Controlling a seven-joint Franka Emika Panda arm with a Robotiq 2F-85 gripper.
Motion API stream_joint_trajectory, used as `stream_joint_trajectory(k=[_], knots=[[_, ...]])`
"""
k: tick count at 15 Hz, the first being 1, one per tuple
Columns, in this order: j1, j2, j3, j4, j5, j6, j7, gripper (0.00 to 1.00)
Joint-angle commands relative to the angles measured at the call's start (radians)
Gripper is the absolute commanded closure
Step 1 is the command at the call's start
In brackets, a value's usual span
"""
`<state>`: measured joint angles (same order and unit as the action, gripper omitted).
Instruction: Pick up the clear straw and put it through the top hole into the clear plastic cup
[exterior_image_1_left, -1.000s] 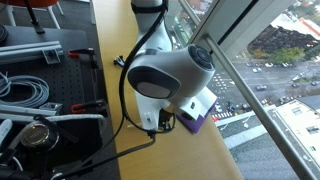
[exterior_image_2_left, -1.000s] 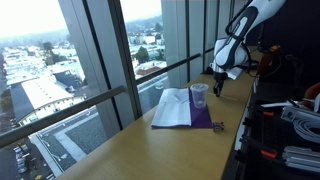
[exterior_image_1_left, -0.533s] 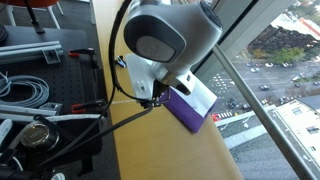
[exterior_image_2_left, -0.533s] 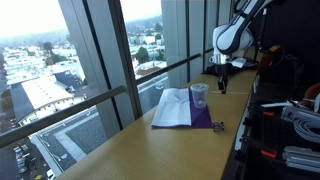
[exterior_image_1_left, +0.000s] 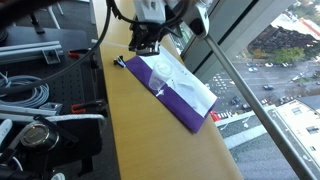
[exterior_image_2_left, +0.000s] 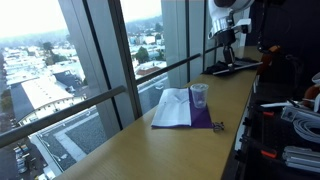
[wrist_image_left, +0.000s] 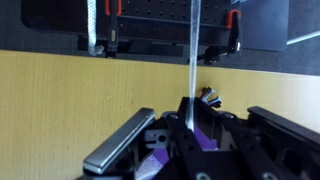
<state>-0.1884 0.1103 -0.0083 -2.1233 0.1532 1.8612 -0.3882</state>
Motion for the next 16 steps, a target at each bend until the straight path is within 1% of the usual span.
stream_joint_trajectory(k=[1,5,9,13,16], knots=[[-0.006,0.090,-0.051,0.165,0.075,-0.180,-0.040,0.98],[-0.044,0.227,-0.082,0.325,0.167,-0.300,-0.052,0.98],[-0.095,0.358,-0.065,0.458,0.294,-0.391,-0.055,0.98],[-0.116,0.454,-0.047,0.549,0.397,-0.458,-0.017,0.98],[-0.116,0.479,-0.052,0.559,0.415,-0.489,0.041,0.98]])
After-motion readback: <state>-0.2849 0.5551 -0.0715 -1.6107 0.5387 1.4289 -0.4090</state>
